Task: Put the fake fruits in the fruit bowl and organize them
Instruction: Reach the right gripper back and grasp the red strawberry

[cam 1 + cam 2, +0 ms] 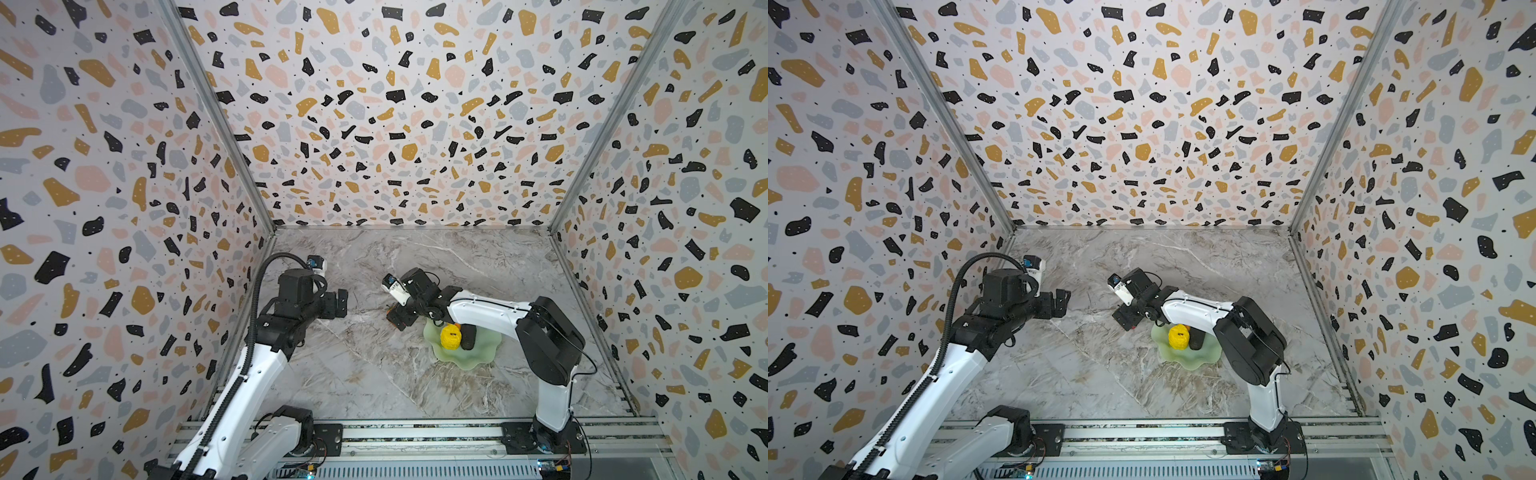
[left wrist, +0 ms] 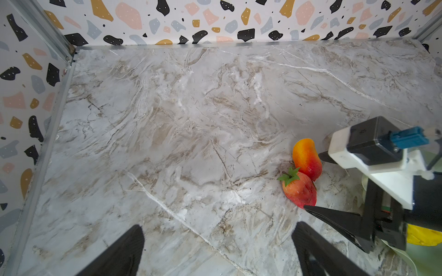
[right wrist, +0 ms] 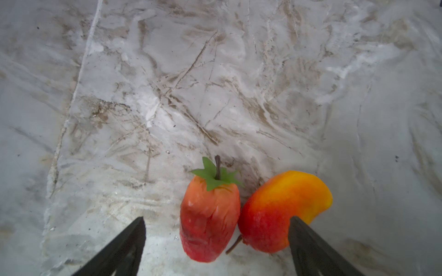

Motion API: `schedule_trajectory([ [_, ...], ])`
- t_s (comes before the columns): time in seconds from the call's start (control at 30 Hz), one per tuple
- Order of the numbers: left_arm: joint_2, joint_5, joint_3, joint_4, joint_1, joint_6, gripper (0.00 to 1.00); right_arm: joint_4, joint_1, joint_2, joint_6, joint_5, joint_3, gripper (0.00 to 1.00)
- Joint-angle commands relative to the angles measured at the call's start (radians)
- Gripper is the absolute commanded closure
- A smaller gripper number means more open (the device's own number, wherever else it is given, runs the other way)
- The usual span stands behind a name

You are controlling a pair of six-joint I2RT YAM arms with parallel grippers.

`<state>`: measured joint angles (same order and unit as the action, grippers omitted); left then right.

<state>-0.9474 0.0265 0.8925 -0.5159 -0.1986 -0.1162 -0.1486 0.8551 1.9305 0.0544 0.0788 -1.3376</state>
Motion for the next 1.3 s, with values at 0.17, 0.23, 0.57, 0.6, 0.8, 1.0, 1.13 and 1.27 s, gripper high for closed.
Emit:
schedule_trajectory([
  [0.17, 0.007, 0.022, -0.007, 0.012, -0.005, 0.002, 0.0, -0.006, 0.013, 0.064, -0.003, 0.041, -0.082, 0.19],
  [0.23, 0.009, 0.021, -0.009, 0.014, -0.005, 0.002, 0.0, -0.011, 0.013, 0.079, -0.005, 0.046, -0.087, 0.21],
  [0.57, 0.007, 0.023, -0.01, 0.017, -0.005, 0.001, 0.0, -0.009, 0.013, 0.12, -0.027, 0.052, -0.103, 0.4],
  [0.6, 0.008, 0.021, -0.01, 0.016, -0.005, 0.0, 0.01, -0.01, 0.012, 0.12, -0.03, 0.053, -0.104, 0.43],
  [0.8, 0.007, 0.02, -0.01, 0.016, -0.005, 0.0, 0.0, -0.021, 0.013, 0.082, -0.032, 0.047, -0.108, 0.67],
  [1.0, 0.002, 0.017, -0.01, 0.015, -0.005, 0.0, 0.0, -0.008, 0.011, -0.089, -0.05, 0.036, -0.054, 0.69],
  [1.13, 0.0, 0.019, -0.012, 0.017, -0.005, 0.0, 0.0, 0.02, -0.019, -0.255, -0.102, 0.014, 0.037, 0.69],
  [1.27, 0.001, 0.02, -0.015, 0.022, -0.005, 0.001, 0.0, 0.008, -0.086, -0.42, -0.198, -0.117, 0.166, 0.71],
])
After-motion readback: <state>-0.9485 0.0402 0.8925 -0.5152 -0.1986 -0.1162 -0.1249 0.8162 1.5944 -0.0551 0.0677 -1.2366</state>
